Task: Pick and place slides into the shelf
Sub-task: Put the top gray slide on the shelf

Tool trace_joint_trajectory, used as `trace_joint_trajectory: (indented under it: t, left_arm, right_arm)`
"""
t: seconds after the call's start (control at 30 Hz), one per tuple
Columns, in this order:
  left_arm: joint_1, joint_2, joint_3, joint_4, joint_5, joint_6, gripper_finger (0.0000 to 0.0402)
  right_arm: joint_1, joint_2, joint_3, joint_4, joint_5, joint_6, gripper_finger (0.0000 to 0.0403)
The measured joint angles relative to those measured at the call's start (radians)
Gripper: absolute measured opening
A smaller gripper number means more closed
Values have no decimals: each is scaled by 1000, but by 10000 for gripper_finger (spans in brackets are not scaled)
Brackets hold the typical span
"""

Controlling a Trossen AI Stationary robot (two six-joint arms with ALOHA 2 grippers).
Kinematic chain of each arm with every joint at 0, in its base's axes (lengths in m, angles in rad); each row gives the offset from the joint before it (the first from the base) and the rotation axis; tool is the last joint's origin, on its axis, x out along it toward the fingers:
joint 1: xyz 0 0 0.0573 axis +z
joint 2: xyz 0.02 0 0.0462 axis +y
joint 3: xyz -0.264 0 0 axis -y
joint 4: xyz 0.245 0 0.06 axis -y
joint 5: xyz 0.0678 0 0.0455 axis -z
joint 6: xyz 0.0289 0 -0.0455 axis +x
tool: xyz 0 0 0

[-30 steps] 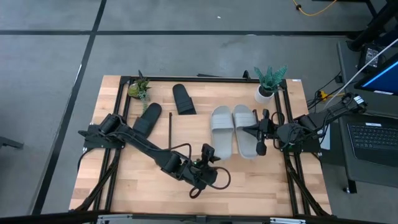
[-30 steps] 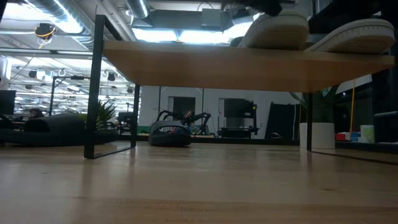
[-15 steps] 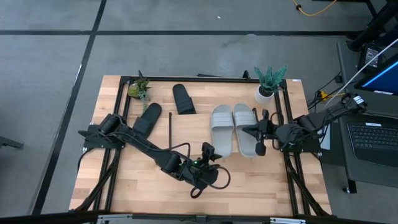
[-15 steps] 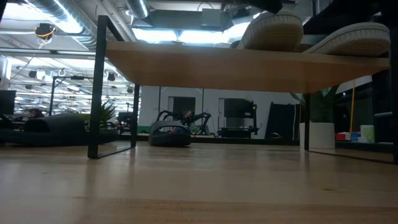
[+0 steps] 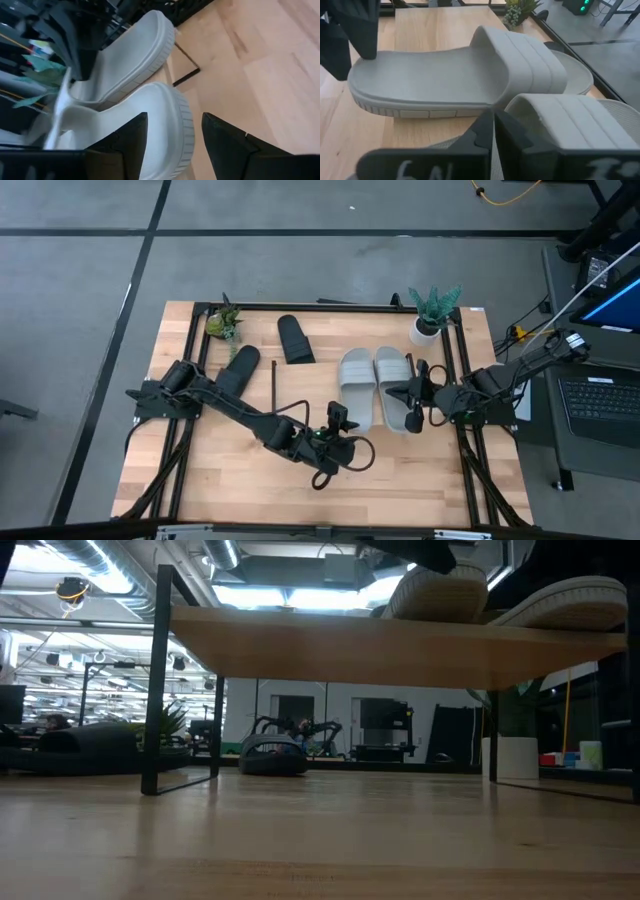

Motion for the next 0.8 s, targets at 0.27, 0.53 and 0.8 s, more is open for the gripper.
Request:
trace_joint_trajectory:
  t: [0.27,0.53,0.8]
  left_arm:
    - [31,0,0,0,71,-66,155]
    - [30,0,0,-1,71,-70,117]
    - [30,0,0,-2,72,-71,61]
  right_arm:
    - [0,-4,0,102,2,-115,6]
    - [0,-5,0,143,2,-178,14]
    - [0,-5,0,143,2,-181,12]
